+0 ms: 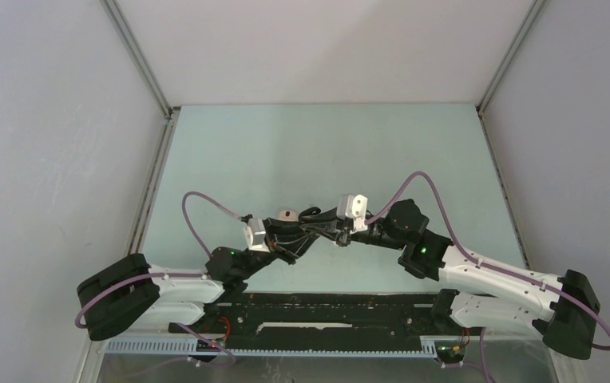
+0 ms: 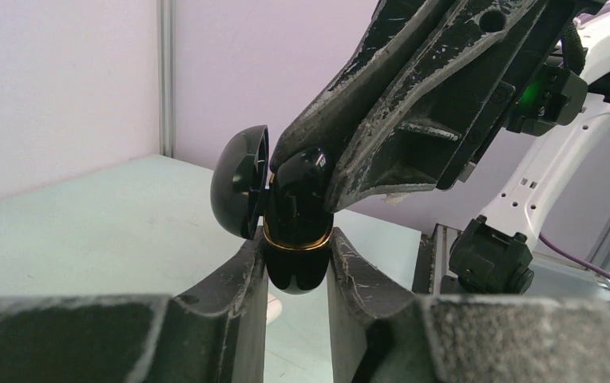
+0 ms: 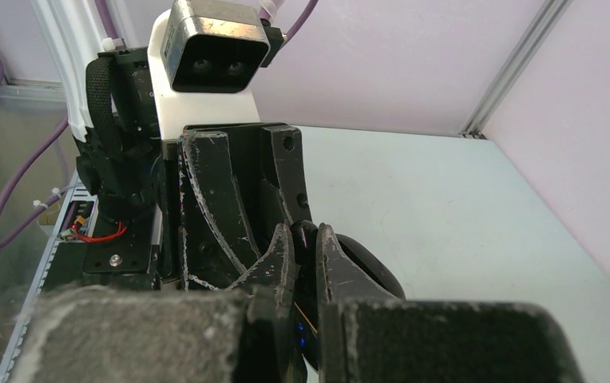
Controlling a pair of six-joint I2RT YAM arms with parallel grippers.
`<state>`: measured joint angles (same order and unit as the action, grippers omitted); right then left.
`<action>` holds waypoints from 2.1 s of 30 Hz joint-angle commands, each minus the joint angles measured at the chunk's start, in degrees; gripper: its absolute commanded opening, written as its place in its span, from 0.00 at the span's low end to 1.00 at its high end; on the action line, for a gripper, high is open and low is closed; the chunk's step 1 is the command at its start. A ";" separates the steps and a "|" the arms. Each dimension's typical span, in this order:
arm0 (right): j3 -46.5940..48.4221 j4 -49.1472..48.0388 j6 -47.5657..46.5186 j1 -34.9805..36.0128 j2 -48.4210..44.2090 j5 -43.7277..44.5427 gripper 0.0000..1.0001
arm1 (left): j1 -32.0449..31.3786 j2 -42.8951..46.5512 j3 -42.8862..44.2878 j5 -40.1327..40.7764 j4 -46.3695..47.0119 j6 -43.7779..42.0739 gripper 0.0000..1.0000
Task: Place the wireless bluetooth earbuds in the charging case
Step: Insert the left earbud into the left side groove of the charging case.
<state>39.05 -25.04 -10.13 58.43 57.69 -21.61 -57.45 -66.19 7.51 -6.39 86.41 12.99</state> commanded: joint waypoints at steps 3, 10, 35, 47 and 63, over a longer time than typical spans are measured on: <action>-0.11 0.06 -1.38 0.37 -0.21 -0.08 0.00 | 0.32 1.32 0.64 0.15 4.73 -2.13 0.00; -0.11 1.83 -2.47 0.37 0.10 0.03 0.03 | 0.32 1.85 0.22 0.42 4.73 -2.62 0.00; 2.97 7.92 -3.63 0.39 -0.38 2.73 0.26 | 0.32 0.11 -0.10 -0.93 4.82 -3.41 0.00; 4.72 11.33 -7.79 0.54 -0.94 0.39 0.29 | 0.32 0.12 -0.30 -1.08 4.73 -3.06 0.00; 5.97 12.37 -16.36 1.82 -1.66 -0.28 0.31 | 0.32 -0.79 -0.25 -2.13 4.73 -3.00 0.00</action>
<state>42.59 -12.08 -23.07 59.61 56.42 -22.09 -57.30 -66.76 7.25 -7.73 85.80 11.49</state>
